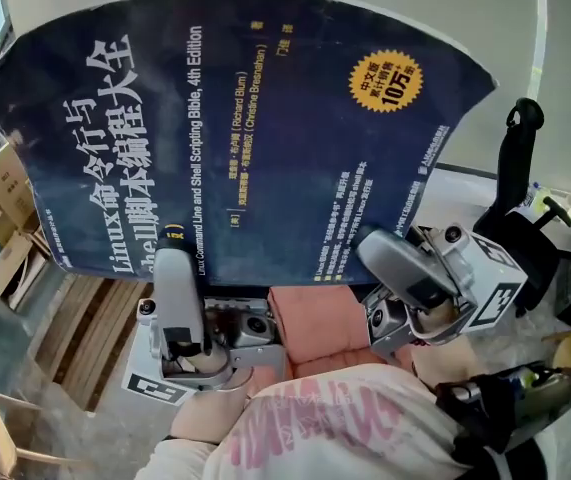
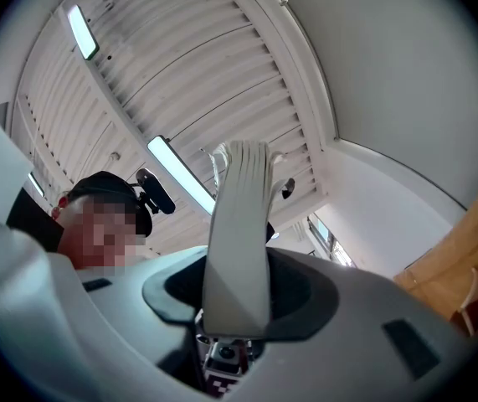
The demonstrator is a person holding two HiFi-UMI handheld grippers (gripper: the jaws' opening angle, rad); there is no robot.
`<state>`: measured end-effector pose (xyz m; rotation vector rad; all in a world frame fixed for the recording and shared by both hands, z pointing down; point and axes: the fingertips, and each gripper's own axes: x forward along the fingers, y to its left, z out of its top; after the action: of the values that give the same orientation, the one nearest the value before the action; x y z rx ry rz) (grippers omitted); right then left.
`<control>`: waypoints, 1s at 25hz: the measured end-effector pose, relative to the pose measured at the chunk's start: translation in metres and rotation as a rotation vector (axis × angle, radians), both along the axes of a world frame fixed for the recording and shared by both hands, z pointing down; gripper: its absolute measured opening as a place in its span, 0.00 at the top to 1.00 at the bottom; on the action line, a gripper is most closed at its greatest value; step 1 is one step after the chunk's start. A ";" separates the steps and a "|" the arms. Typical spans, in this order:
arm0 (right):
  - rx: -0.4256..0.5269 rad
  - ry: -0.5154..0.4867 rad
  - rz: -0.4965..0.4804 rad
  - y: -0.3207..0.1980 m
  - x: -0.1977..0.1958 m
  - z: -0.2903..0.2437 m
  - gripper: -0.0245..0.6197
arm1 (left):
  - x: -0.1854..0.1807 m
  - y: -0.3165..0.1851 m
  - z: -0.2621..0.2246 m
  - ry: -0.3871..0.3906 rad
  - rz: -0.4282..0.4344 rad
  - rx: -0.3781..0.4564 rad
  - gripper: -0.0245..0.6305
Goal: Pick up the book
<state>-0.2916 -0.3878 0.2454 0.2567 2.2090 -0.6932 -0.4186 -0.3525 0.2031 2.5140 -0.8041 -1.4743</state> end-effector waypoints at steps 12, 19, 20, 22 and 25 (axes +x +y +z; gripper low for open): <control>-0.060 0.001 0.004 0.003 0.002 -0.006 0.69 | 0.003 -0.003 0.005 -0.005 0.021 -0.091 0.67; -0.049 0.006 0.000 0.002 0.001 -0.005 0.69 | 0.004 -0.003 0.006 -0.052 0.019 -0.120 0.67; -0.043 0.006 0.002 0.001 0.001 -0.004 0.69 | 0.004 -0.004 0.006 -0.057 0.019 -0.119 0.67; -0.042 -0.009 0.002 0.000 0.002 -0.006 0.69 | 0.005 -0.004 0.005 -0.070 0.019 -0.115 0.67; -0.058 -0.035 -0.008 0.000 0.003 -0.010 0.69 | 0.006 -0.003 0.004 -0.077 0.016 -0.114 0.67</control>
<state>-0.2883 -0.3875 0.2354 0.2465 2.1523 -0.7504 -0.4123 -0.3559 0.2070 2.4997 -0.8520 -1.2947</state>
